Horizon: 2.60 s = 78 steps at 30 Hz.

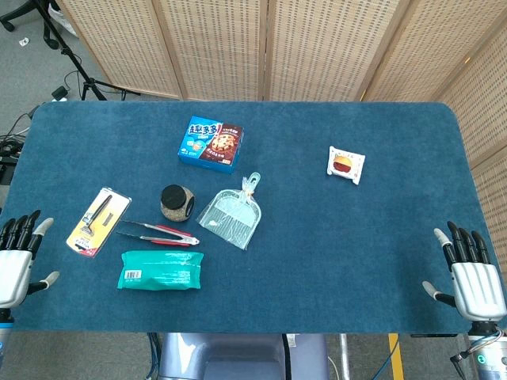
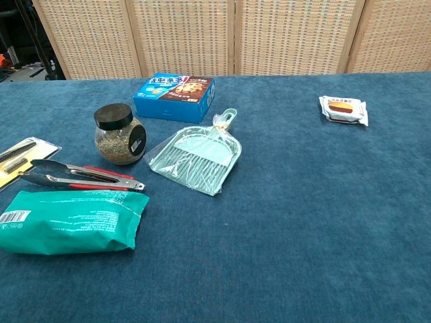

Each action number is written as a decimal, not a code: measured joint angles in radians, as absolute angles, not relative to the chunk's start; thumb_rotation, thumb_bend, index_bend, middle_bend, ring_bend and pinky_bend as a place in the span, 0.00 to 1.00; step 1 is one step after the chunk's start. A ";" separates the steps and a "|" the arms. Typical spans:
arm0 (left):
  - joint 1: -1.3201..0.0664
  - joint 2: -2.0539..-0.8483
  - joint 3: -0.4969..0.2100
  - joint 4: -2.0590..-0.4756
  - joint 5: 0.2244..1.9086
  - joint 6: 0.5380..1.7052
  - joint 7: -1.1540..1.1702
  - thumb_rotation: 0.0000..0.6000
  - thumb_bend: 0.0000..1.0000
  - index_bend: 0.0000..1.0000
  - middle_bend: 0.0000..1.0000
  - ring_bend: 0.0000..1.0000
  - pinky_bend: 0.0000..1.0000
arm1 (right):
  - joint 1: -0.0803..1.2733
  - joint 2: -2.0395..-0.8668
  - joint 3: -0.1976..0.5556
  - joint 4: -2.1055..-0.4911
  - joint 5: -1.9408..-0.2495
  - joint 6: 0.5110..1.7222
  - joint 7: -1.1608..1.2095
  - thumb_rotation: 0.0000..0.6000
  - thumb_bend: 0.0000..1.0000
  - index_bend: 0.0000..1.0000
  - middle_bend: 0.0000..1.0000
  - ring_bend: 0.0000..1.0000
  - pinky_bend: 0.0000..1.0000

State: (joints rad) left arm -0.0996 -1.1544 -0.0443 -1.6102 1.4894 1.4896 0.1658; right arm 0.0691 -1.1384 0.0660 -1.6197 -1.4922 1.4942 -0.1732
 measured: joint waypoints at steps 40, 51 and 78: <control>-0.119 -1.170 -0.048 -1.587 1.555 1.509 0.119 1.00 0.13 0.00 0.22 0.26 0.26 | 0.089 -1.135 0.072 -1.631 -1.447 1.436 -0.177 1.00 0.20 0.09 0.00 0.00 0.00; -0.223 -1.146 -0.049 -1.637 1.616 1.376 0.128 1.00 0.56 0.00 0.65 0.68 0.52 | 0.087 -1.129 0.063 -1.633 -1.475 1.447 -0.155 1.00 0.21 0.09 0.00 0.00 0.00; -0.686 -0.716 -0.081 -2.053 1.155 0.493 0.003 1.00 0.62 0.00 0.74 0.87 0.74 | 0.097 -1.138 0.048 -1.621 -1.515 1.445 -0.140 1.00 0.21 0.09 0.00 0.00 0.00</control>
